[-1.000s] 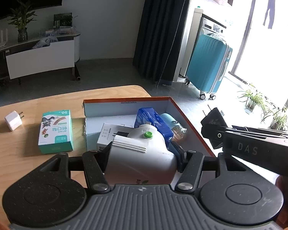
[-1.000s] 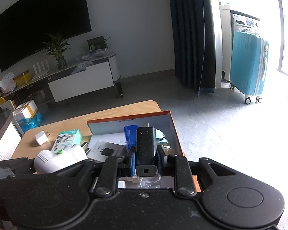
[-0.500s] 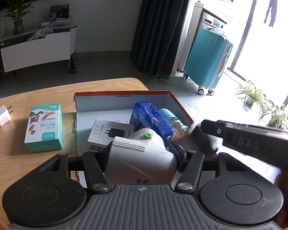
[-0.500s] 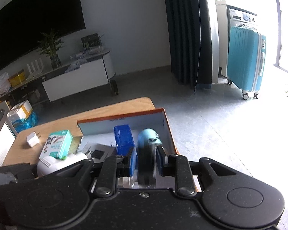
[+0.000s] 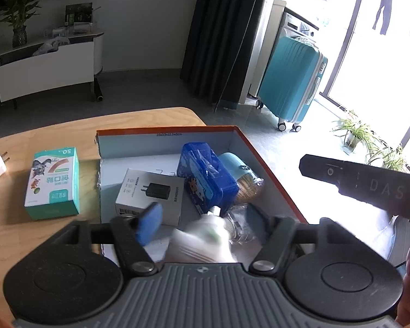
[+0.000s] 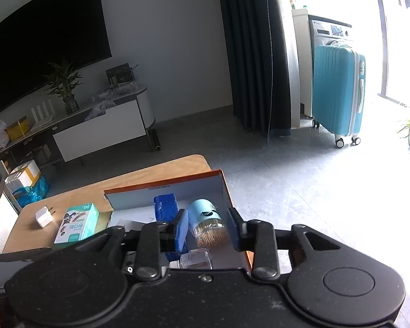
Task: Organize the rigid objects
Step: 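Lower the socket and charger into the box and open both tools, then withdraw both tools from the box back over the table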
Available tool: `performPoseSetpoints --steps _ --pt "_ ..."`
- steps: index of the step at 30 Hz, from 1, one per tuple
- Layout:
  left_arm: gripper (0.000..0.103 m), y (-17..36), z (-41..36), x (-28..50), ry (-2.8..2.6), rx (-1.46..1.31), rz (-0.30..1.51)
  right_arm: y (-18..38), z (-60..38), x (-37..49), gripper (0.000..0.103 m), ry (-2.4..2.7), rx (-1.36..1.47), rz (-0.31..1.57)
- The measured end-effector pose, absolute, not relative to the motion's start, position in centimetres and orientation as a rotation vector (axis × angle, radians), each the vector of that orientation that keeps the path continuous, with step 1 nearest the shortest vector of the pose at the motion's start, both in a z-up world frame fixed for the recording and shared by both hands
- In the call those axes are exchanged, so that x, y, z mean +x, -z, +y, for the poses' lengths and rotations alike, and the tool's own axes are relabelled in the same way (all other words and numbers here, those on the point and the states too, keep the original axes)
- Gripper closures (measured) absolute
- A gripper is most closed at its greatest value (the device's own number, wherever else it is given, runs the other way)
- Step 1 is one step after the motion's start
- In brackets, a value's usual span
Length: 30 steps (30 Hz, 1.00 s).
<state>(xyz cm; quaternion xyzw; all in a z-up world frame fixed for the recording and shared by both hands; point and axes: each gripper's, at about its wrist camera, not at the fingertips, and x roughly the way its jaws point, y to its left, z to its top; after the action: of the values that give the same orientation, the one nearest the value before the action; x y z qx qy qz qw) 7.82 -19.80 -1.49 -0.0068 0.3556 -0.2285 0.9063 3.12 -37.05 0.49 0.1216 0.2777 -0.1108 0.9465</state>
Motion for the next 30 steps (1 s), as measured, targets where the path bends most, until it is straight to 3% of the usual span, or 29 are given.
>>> performPoseSetpoints --steps 3,10,14,30 --pt "0.020 1.2 -19.5 7.8 0.459 -0.016 0.745 -0.7 -36.6 3.0 0.045 0.222 0.236 0.562" --pt "0.007 0.5 -18.1 7.6 0.393 -0.004 0.758 -1.2 -35.4 2.8 0.025 0.216 0.221 0.557" --pt "0.002 0.0 -16.8 7.3 0.355 -0.004 0.753 -1.3 -34.3 2.9 0.024 0.195 0.215 0.563" --pt "0.001 -1.2 -9.3 6.8 0.206 -0.046 0.746 -2.1 -27.9 4.6 0.017 0.070 0.166 0.584"
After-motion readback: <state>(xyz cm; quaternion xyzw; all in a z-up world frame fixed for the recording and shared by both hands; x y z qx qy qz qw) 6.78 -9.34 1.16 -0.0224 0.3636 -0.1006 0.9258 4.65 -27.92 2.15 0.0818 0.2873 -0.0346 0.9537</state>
